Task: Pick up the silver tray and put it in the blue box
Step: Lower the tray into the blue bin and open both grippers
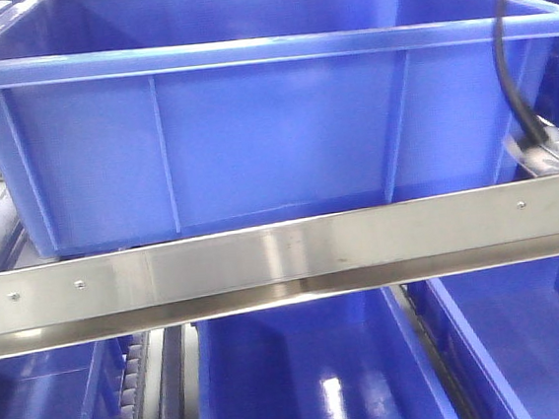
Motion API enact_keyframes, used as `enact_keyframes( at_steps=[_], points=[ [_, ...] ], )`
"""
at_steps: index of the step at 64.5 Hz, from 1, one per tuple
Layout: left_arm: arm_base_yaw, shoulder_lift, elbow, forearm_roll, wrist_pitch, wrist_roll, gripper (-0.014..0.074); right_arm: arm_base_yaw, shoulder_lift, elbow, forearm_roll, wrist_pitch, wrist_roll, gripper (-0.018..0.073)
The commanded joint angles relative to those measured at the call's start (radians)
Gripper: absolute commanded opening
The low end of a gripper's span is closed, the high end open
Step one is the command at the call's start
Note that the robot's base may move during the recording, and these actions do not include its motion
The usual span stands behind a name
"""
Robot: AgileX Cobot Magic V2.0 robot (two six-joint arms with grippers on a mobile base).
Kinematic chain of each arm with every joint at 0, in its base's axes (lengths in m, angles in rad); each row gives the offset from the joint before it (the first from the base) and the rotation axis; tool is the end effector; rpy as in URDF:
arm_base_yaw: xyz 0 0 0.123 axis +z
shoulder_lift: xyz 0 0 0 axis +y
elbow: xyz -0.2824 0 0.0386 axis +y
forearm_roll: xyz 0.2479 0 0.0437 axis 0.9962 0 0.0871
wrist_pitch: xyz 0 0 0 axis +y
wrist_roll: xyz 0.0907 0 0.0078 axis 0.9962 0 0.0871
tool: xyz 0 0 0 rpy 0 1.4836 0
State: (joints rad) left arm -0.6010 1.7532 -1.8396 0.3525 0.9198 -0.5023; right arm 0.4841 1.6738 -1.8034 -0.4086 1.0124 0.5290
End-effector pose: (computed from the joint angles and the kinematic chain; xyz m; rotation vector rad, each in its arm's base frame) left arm 0.3427 -0.2046 0.4011 0.2148 2.2476 -0.1542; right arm 0.3416 0.1450 0.4164 -0.0354 2.2730 0.0119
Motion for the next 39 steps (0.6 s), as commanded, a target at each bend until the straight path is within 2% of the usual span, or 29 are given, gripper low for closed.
enact_keyframes(
  at_steps=[1, 12, 24, 27, 32, 39],
  points=[
    [0.020, 0.036, -0.079, 0.036, -0.052, 0.035, -0.0105, -0.042, 0.014, -0.053, -0.028, -0.165, -0.031, 0.0056],
    [0.062, 0.147, -0.118, 0.015, -0.080, 0.035, -0.0104, -0.067, 0.123, -0.054, -0.025, -0.232, -0.033, 0.0059],
    [0.107, 0.215, -0.120, -0.110, -0.125, 0.035, -0.0087, -0.075, 0.193, -0.054, -0.025, -0.292, -0.033, 0.0070],
    [0.115, 0.224, -0.120, -0.135, -0.130, 0.035, -0.0060, -0.076, 0.201, -0.055, -0.025, -0.292, -0.033, 0.0105],
    [0.121, 0.233, -0.120, -0.153, -0.148, 0.035, 0.0036, -0.077, 0.206, -0.054, -0.025, -0.292, -0.033, 0.0224],
    [0.122, 0.233, -0.120, -0.154, -0.164, 0.035, 0.0219, -0.077, 0.206, -0.054, -0.025, -0.295, -0.033, 0.0425]
  ],
)
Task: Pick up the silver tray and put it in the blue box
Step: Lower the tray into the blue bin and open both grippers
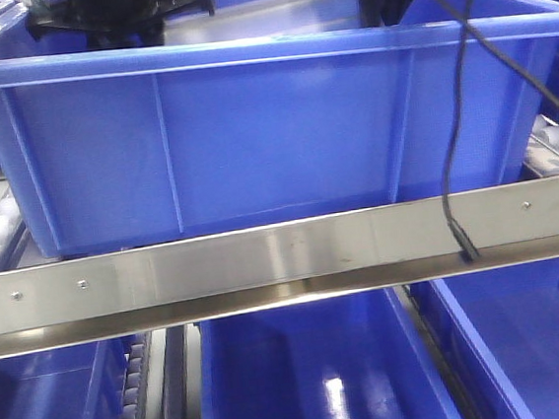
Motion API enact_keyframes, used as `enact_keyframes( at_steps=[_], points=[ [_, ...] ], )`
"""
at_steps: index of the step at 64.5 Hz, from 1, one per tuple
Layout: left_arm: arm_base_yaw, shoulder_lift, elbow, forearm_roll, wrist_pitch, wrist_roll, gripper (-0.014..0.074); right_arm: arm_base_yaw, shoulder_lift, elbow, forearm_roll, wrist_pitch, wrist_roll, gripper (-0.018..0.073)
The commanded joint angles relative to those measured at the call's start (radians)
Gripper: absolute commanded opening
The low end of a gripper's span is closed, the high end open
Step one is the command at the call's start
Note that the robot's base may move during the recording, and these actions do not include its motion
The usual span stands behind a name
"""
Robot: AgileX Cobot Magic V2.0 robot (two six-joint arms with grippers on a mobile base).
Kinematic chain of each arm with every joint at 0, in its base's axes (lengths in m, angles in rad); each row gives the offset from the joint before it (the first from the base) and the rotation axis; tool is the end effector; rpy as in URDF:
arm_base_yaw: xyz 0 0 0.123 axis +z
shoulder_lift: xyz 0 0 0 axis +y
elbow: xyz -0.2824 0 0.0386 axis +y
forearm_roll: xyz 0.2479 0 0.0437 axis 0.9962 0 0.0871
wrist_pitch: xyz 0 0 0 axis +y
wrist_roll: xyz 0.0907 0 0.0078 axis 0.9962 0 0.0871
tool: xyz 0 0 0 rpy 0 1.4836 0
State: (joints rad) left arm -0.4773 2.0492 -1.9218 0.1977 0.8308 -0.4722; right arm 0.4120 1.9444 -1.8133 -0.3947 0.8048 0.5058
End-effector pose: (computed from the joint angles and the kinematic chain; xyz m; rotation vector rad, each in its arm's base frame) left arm 0.4274 -0.2061 0.2994 0.1036 2.4269 -0.1941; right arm 0.4232 0.1574 0.3194 -0.0868 2.3378 -0.0206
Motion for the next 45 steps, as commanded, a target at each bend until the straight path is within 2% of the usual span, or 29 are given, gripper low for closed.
enact_keyframes(
  at_steps=[1, 4, 8, 18, 31, 40, 45],
  points=[
    [-0.001, -0.063, -0.038, 0.000, -0.079, 0.005, 0.0256, -0.005, -0.064, -0.046, -0.039, -0.085, -0.010, 0.0449],
    [-0.001, -0.063, -0.040, 0.000, -0.080, 0.005, 0.0319, -0.005, -0.064, -0.047, -0.039, -0.083, -0.010, 0.0520],
    [-0.001, -0.063, -0.051, 0.000, -0.067, 0.005, 0.0377, -0.005, -0.071, -0.048, -0.039, -0.077, -0.010, 0.0565],
    [-0.003, -0.084, -0.108, -0.002, 0.020, 0.026, 0.0368, -0.005, -0.114, -0.048, -0.039, -0.048, -0.010, 0.0526],
    [-0.012, -0.203, -0.151, 0.000, 0.124, 0.171, 0.0261, -0.003, -0.240, -0.048, -0.037, 0.012, -0.025, 0.0334],
    [-0.012, -0.324, -0.135, 0.000, 0.185, 0.255, 0.0127, -0.001, -0.331, -0.039, -0.034, 0.084, -0.066, 0.0169],
    [-0.012, -0.406, -0.086, 0.002, 0.197, 0.284, 0.0022, -0.001, -0.387, 0.000, -0.032, 0.111, -0.094, 0.0076]
  ],
)
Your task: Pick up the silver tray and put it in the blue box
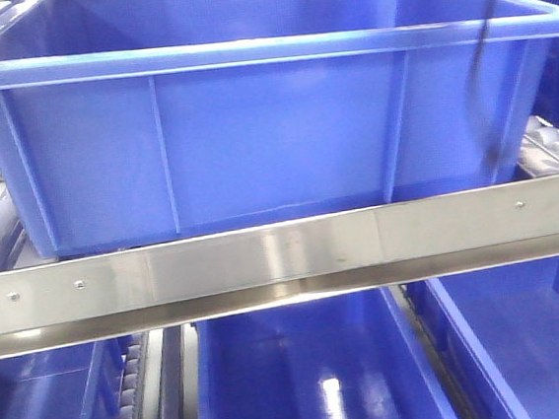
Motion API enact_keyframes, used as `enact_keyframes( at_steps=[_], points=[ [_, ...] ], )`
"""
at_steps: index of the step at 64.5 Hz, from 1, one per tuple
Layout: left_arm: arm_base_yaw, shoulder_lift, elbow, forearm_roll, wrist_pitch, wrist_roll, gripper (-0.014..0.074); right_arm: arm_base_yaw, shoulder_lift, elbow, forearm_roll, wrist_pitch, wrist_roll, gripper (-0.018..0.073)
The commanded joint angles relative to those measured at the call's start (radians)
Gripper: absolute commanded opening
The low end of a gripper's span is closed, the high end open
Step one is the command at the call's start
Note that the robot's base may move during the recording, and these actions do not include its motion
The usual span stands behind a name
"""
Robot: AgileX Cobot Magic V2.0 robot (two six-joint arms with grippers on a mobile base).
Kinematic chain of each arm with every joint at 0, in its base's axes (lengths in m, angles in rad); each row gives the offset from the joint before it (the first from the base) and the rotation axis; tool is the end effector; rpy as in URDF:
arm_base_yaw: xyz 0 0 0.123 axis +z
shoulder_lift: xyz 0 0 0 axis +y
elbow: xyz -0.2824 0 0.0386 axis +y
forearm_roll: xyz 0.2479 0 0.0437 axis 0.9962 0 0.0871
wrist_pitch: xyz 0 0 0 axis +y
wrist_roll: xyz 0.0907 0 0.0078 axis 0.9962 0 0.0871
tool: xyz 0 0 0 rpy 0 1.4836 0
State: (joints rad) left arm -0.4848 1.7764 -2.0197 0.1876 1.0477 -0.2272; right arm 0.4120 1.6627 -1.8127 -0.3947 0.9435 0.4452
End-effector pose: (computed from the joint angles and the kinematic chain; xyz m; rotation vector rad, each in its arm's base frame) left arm 0.3551 -0.1704 0.4351 0.3143 2.2512 -0.1411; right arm 0.3511 0.1225 0.4273 -0.0573 2.1993 -0.0105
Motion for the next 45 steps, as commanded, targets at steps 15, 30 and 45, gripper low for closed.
enact_keyframes(
  at_steps=[15, 30, 45],
  points=[
    [-0.004, -0.399, 0.359, 0.004, -0.126, 0.039, -0.0105, -0.001, -0.341, 0.318, -0.018, -0.090, -0.040, 0.0056],
    [-0.004, -0.696, 0.910, -0.046, -0.444, 0.039, -0.0105, -0.001, -0.628, 0.759, -0.011, -0.341, -0.040, 0.0056],
    [-0.004, -0.937, 1.328, -0.085, -0.714, 0.039, -0.0105, -0.001, -0.869, 1.146, -0.012, -0.621, -0.040, 0.0056]
  ],
)
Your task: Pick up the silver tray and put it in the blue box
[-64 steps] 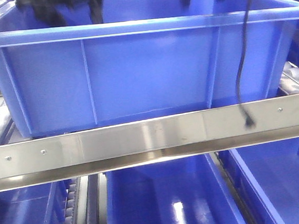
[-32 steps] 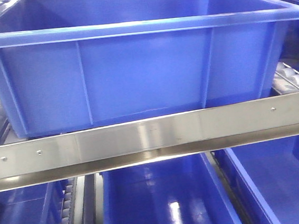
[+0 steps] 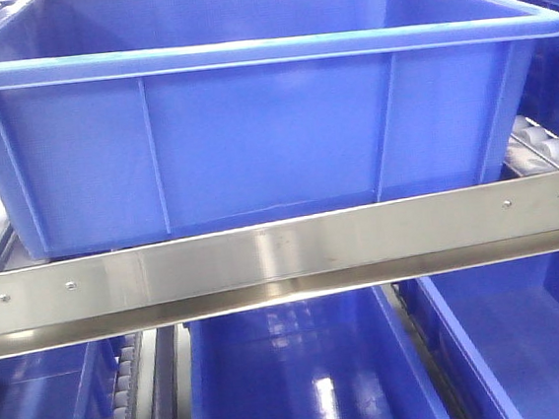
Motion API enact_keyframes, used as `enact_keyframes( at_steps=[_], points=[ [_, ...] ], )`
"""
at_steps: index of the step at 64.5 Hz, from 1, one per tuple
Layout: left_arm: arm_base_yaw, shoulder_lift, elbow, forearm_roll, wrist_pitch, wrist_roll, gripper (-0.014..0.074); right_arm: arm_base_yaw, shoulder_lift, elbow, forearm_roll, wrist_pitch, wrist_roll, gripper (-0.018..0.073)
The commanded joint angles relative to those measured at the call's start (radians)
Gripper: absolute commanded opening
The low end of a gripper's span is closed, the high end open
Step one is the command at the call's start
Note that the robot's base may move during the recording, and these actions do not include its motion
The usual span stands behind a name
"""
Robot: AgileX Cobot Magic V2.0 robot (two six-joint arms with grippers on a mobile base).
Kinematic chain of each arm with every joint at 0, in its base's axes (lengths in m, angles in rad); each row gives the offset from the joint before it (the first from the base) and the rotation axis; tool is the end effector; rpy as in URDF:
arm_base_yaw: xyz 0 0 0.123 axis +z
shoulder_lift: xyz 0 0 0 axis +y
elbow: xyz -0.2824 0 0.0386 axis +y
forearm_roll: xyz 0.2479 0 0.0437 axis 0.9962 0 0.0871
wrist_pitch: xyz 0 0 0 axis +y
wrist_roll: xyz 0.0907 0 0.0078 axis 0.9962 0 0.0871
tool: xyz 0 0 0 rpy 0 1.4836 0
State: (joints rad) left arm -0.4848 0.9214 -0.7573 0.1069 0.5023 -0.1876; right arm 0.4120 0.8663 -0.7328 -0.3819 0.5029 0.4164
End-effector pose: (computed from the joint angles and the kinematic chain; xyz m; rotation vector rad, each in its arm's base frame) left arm 0.1684 -0.0834 0.3242 0.3900 2.1245 -0.2810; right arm 0.1676 0.0554 0.3290 -0.2377 2.0681 0.1103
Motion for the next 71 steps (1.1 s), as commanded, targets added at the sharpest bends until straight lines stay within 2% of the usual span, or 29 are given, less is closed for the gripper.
enact_keyframes(
  at_steps=[1, 8, 16, 55, 60, 62, 67, 71],
  points=[
    [-0.004, -0.095, 0.089, -0.004, -0.179, 0.000, -0.0105, -0.001, -0.084, 0.083, -0.024, -0.200, -0.011, 0.0056],
    [-0.004, -0.201, 0.186, -0.004, -0.247, 0.000, -0.0105, -0.001, -0.168, 0.204, -0.025, -0.353, -0.011, 0.0056],
    [-0.004, -0.276, 0.232, -0.004, -0.248, 0.000, -0.0105, -0.001, -0.211, 0.261, -0.025, -0.451, -0.011, 0.0056],
    [-0.004, -0.301, 0.242, -0.004, -0.246, 0.000, -0.0105, -0.001, -0.210, 0.263, -0.025, -0.459, -0.011, 0.0056],
    [0.015, -0.342, 0.271, -0.071, -0.257, 0.002, -0.0105, -0.001, -0.210, 0.263, -0.025, -0.459, -0.011, 0.0056],
    [0.033, -0.368, 0.292, -0.097, -0.260, 0.021, -0.0105, -0.001, -0.210, 0.263, -0.025, -0.459, -0.011, 0.0056],
    [0.097, -0.469, 0.371, -0.136, -0.316, 0.144, -0.0105, -0.001, -0.210, 0.263, -0.025, -0.459, -0.011, 0.0056],
    [0.155, -0.557, 0.444, -0.160, -0.364, 0.202, -0.0105, -0.001, -0.210, 0.263, -0.025, -0.459, -0.011, 0.0056]
  ],
)
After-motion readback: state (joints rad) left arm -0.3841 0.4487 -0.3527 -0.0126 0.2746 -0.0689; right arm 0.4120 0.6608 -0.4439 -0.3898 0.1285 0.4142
